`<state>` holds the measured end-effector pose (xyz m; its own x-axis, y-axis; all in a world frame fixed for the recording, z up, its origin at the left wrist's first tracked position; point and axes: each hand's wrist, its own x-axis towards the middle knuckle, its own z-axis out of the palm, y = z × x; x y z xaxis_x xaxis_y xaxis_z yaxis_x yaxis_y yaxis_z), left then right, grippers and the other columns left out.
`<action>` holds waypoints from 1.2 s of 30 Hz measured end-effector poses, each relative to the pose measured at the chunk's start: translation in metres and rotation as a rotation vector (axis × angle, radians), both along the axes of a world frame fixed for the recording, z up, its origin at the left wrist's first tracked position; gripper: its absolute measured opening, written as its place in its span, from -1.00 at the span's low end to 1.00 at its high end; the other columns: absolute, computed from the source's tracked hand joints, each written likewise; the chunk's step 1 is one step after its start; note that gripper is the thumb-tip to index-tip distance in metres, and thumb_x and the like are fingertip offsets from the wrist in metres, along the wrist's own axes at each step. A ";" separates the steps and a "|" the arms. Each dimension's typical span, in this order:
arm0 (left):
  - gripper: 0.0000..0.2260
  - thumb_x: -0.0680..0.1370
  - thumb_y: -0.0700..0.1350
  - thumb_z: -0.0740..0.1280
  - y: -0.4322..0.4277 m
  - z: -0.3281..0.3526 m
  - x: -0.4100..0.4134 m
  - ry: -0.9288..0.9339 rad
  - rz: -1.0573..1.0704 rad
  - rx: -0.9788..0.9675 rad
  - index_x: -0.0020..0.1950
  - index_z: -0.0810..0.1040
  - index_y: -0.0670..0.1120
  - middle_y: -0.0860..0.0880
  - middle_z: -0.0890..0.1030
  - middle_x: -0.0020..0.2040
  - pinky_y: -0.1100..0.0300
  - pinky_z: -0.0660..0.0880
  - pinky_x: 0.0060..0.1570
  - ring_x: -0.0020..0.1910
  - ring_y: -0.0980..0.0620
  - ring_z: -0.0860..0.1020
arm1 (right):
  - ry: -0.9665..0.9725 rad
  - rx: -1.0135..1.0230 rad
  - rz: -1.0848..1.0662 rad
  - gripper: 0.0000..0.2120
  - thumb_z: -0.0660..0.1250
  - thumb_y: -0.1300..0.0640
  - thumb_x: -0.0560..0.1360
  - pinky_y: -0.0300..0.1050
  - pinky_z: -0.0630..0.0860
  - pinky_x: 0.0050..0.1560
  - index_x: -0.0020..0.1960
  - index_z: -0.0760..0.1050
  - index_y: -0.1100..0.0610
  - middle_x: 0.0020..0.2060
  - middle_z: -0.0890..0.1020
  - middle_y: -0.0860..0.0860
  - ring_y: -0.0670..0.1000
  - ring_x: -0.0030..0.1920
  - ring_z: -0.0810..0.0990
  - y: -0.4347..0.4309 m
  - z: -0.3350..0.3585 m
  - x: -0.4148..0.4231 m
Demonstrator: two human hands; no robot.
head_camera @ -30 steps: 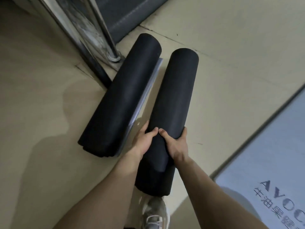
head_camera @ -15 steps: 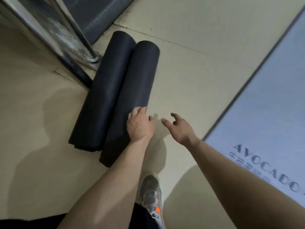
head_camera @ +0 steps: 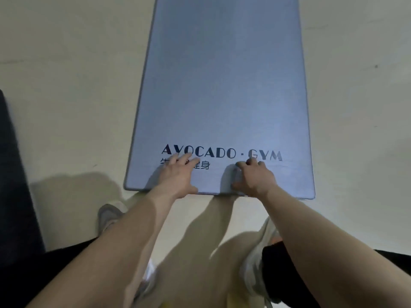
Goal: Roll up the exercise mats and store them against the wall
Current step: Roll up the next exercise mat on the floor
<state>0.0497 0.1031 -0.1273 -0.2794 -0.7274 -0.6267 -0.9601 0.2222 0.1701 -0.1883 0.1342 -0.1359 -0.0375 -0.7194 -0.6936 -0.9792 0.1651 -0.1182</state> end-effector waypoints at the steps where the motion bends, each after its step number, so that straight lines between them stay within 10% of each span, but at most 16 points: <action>1: -0.07 0.40 0.16 0.52 0.005 -0.012 -0.005 -0.049 -0.040 0.014 0.64 0.05 0.14 0.06 0.03 0.65 -0.12 0.14 0.54 0.61 -0.18 0.02 | 0.024 -0.011 0.041 -0.31 0.46 -0.12 0.48 0.12 0.50 0.18 0.52 0.25 -0.04 0.43 0.30 0.11 0.23 0.38 0.36 0.008 -0.012 -0.005; 9: -0.19 0.43 0.10 0.49 -0.003 -0.027 0.012 -0.027 -0.181 0.006 0.61 0.17 0.20 0.11 0.10 0.63 0.03 0.35 0.40 0.52 -0.11 0.17 | 0.131 -0.153 0.194 -0.29 0.52 0.06 0.43 0.04 0.57 -0.06 0.48 0.27 -0.03 0.37 0.35 0.10 0.23 0.28 0.41 0.029 -0.038 -0.008; 15: -0.76 0.52 0.00 0.49 -0.047 0.022 0.016 0.190 0.078 0.228 0.18 0.68 0.14 0.03 0.69 0.18 0.16 0.53 0.15 0.06 0.02 0.66 | -0.185 0.087 0.160 -0.62 0.37 -0.06 0.57 0.02 0.52 0.28 0.37 0.56 -0.10 0.34 0.60 0.02 0.13 0.29 0.57 -0.026 0.037 -0.029; 22: -0.92 0.60 -0.04 0.37 -0.065 0.020 -0.011 0.117 0.071 -0.623 0.01 0.57 -0.03 -0.06 0.58 -0.03 0.03 0.35 -0.17 -0.04 -0.15 0.51 | 0.053 -0.697 0.047 -0.79 0.51 0.05 0.52 0.01 0.34 -0.21 -0.01 0.56 0.14 -0.07 0.58 0.12 0.25 -0.10 0.52 -0.051 0.019 -0.033; 28: -0.90 0.56 -0.08 0.44 -0.072 -0.033 -0.005 0.171 0.030 -0.811 -0.03 0.67 -0.11 -0.10 0.58 -0.10 -0.01 0.43 -0.17 -0.15 -0.19 0.51 | 0.203 -0.850 0.055 -0.83 0.48 0.08 0.53 0.09 0.40 -0.08 -0.14 0.61 0.16 -0.17 0.56 0.13 0.22 -0.19 0.48 -0.059 -0.029 -0.017; 32: -0.33 0.33 0.24 0.57 -0.051 -0.050 0.011 0.134 -0.102 -0.518 0.29 0.58 -0.12 -0.08 0.60 0.16 -0.04 0.53 0.17 0.12 -0.16 0.56 | 0.142 -0.645 0.144 -0.37 0.44 -0.30 0.40 0.26 0.35 0.39 0.25 0.52 0.14 0.09 0.53 0.17 0.27 0.07 0.47 -0.031 -0.042 -0.024; 36: -0.42 0.44 0.14 0.53 -0.051 -0.046 0.011 0.158 -0.081 -0.369 0.35 0.51 -0.09 -0.03 0.59 0.21 0.01 0.48 0.19 0.17 -0.13 0.55 | 0.234 -0.534 0.259 -0.52 0.46 -0.04 0.48 0.19 0.30 0.40 0.32 0.47 0.13 0.08 0.53 0.12 0.22 0.08 0.48 -0.029 -0.048 -0.029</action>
<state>0.0608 0.0522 -0.1733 -0.4172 -0.8670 -0.2726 -0.9053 0.3699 0.2090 -0.2175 0.1057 -0.1838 0.0769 -0.9698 -0.2315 -0.9893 -0.1031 0.1034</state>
